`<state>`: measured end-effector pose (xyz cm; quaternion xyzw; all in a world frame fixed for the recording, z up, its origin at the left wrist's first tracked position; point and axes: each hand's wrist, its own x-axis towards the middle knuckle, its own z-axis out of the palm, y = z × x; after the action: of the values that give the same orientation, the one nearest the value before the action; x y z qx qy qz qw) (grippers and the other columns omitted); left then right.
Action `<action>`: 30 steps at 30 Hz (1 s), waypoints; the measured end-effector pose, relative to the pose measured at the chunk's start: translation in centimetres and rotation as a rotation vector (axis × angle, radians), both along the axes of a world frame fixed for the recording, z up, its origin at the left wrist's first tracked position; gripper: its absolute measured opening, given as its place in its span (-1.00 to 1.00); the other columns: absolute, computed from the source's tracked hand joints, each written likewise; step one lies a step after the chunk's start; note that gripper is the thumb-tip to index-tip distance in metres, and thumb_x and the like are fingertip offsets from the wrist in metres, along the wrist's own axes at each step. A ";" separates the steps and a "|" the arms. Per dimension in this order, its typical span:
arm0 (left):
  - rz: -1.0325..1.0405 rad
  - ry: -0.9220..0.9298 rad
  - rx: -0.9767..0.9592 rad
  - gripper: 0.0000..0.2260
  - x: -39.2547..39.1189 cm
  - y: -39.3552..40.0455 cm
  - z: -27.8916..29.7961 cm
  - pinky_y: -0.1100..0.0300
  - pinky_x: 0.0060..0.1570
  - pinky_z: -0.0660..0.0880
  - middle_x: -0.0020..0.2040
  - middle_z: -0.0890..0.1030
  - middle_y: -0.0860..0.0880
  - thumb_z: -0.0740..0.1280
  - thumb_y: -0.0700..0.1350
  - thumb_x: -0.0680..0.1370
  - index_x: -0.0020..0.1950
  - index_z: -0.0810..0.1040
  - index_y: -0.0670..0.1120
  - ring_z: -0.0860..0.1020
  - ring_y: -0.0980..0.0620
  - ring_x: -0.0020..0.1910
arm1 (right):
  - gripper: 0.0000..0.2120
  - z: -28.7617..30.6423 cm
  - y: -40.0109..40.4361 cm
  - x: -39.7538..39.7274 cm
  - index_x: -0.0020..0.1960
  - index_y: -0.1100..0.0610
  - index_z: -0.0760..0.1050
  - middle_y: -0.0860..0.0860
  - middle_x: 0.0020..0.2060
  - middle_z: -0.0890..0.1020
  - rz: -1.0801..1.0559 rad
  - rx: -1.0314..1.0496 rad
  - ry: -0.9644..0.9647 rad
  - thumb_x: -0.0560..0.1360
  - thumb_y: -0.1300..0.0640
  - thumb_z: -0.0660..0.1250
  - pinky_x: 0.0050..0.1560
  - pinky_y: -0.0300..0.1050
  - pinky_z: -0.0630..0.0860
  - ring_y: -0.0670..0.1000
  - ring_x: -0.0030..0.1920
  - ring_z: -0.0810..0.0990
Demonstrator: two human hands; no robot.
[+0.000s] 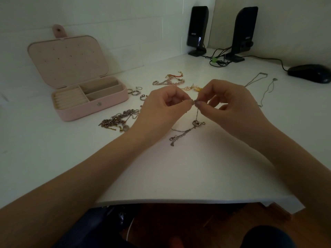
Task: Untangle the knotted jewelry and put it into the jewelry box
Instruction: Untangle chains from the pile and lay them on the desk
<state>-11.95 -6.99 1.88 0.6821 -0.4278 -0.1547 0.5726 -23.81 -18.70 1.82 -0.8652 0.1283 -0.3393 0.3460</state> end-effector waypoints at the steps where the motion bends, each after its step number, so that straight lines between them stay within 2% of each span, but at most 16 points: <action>1: -0.003 -0.004 -0.001 -0.87 0.0 0.0 0.0 0.34 -0.42 0.32 -0.37 0.54 0.01 0.41 -0.18 0.48 -0.24 0.59 0.00 0.41 0.12 -0.39 | -0.93 -0.1 0.0 0.0 -0.16 0.05 0.53 -0.16 -0.26 0.61 -0.001 -0.007 -0.003 0.45 0.16 0.42 -0.31 -0.39 0.41 -0.11 -0.29 0.56; 5: -0.007 -0.020 -0.009 -0.89 0.1 0.0 -0.1 0.29 -0.42 0.28 -0.41 0.48 0.01 0.41 -0.19 0.48 -0.23 0.61 -0.02 0.36 0.07 -0.41 | -0.91 -0.3 0.1 0.0 -0.15 0.05 0.52 -0.18 -0.25 0.59 -0.006 -0.060 -0.005 0.44 0.14 0.43 -0.33 -0.39 0.41 -0.10 -0.29 0.55; 11: -0.020 -0.009 -0.003 -0.95 0.1 0.0 0.0 0.36 -0.48 0.22 -0.48 0.36 0.03 0.42 -0.20 0.48 -0.18 0.64 -0.13 0.26 0.14 -0.50 | -0.93 -0.2 0.0 -0.1 -0.13 0.05 0.55 -0.12 -0.26 0.59 -0.014 -0.120 -0.026 0.45 0.16 0.43 -0.32 -0.40 0.39 -0.09 -0.29 0.53; 15: -0.004 0.025 0.007 -0.93 0.1 0.0 0.0 0.28 -0.42 0.26 -0.53 0.38 0.13 0.42 -0.16 0.48 -0.19 0.65 -0.09 0.31 0.15 -0.47 | -0.88 -0.3 0.0 -0.2 -0.08 0.01 0.57 -0.15 -0.27 0.57 -0.041 -0.150 -0.060 0.45 0.21 0.42 -0.27 -0.42 0.39 -0.09 -0.26 0.52; 20: 0.000 0.042 0.028 -0.89 0.2 -0.1 -0.1 0.25 -0.36 0.31 -0.51 0.46 0.13 0.39 -0.15 0.50 -0.22 0.65 -0.04 0.40 0.12 -0.42 | -0.90 -0.3 0.0 -0.1 -0.08 0.03 0.61 -0.20 -0.27 0.55 -0.057 -0.277 -0.054 0.45 0.20 0.41 -0.27 -0.44 0.36 -0.12 -0.25 0.50; 23: 0.001 0.043 0.039 -0.87 0.2 -0.1 -0.2 0.29 -0.39 0.31 -0.51 0.49 0.14 0.38 -0.15 0.52 -0.21 0.65 -0.03 0.39 0.21 -0.50 | -0.94 -0.5 -0.2 0.0 -0.09 0.02 0.62 -0.19 -0.28 0.56 -0.079 -0.318 -0.028 0.46 0.15 0.41 -0.28 -0.41 0.36 -0.11 -0.28 0.50; 25: -0.006 0.049 0.042 -0.87 0.1 -0.1 -0.2 0.24 -0.39 0.29 -0.51 0.49 0.12 0.37 -0.14 0.53 -0.20 0.66 -0.03 0.37 0.16 -0.48 | -0.95 -0.6 -0.2 0.0 -0.09 0.02 0.63 -0.18 -0.29 0.56 -0.099 -0.336 -0.017 0.46 0.13 0.41 -0.30 -0.38 0.35 -0.12 -0.30 0.49; 27: -0.005 0.049 0.043 -0.84 0.1 -0.2 -0.3 0.22 -0.40 0.28 -0.50 0.49 0.11 0.36 -0.12 0.54 -0.23 0.66 -0.01 0.35 0.14 -0.48 | -0.95 -0.6 -0.1 0.1 -0.10 0.02 0.63 -0.19 -0.31 0.55 -0.116 -0.350 -0.009 0.46 0.12 0.40 -0.31 -0.27 0.38 -0.12 -0.31 0.48; 30: 0.010 0.010 0.047 -0.82 0.0 -0.2 -0.4 0.34 -0.45 0.27 -0.52 0.49 0.12 0.36 -0.11 0.54 -0.26 0.63 0.00 0.34 0.19 -0.53 | -0.96 -0.7 0.1 0.1 -0.11 0.02 0.62 -0.18 -0.31 0.54 -0.125 -0.356 -0.007 0.46 0.11 0.39 -0.32 -0.12 0.43 -0.10 -0.33 0.48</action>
<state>-11.91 -7.21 1.46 0.6967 -0.4177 -0.1656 0.5593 -23.72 -18.57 1.12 -0.9019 0.1187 -0.3805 0.1663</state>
